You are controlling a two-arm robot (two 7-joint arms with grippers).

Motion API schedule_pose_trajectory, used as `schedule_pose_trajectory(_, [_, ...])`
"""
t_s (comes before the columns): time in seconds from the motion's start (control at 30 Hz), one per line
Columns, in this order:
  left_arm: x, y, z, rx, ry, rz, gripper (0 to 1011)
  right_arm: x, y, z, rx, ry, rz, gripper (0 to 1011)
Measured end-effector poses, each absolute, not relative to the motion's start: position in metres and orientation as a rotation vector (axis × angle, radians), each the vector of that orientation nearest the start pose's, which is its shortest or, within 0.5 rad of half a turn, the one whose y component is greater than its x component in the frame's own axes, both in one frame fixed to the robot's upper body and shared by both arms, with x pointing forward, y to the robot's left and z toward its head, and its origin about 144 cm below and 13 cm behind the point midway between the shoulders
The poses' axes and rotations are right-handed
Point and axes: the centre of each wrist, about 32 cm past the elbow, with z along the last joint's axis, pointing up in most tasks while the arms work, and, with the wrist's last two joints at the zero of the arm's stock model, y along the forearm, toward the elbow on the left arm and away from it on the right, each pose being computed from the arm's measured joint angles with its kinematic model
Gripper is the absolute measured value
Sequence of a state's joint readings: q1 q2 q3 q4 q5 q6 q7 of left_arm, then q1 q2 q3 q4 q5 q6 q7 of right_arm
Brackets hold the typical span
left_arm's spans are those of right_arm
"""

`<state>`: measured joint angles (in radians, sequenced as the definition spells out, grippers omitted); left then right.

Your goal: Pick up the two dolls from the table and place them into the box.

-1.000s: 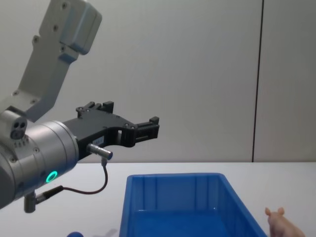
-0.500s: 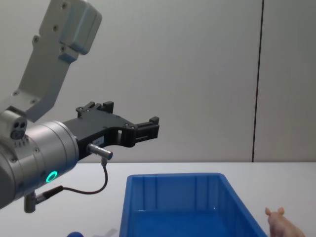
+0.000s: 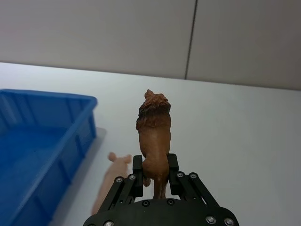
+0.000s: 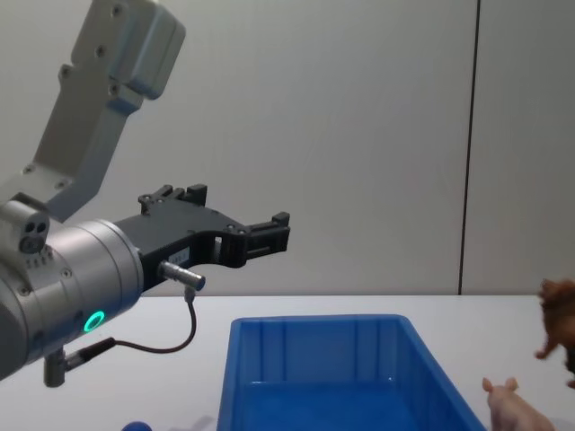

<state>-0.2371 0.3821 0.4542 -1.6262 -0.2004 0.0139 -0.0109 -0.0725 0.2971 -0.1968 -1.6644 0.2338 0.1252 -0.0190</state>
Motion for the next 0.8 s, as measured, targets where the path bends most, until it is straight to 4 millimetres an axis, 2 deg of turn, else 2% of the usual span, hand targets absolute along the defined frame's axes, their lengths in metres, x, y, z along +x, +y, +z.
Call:
schedule_pose_trajectory(0.43, [0.492,0.198,1.204,0.061,-0.268,1.124,1003,0.442,-0.222,1.161,-0.074,0.062,-1.194,284])
schedule_pose_trajectory(0.8, [0.492,0.198,1.204,0.061,-0.268,1.124,1003,0.454,-0.197,1.17,-0.03,0.087,-1.034,293])
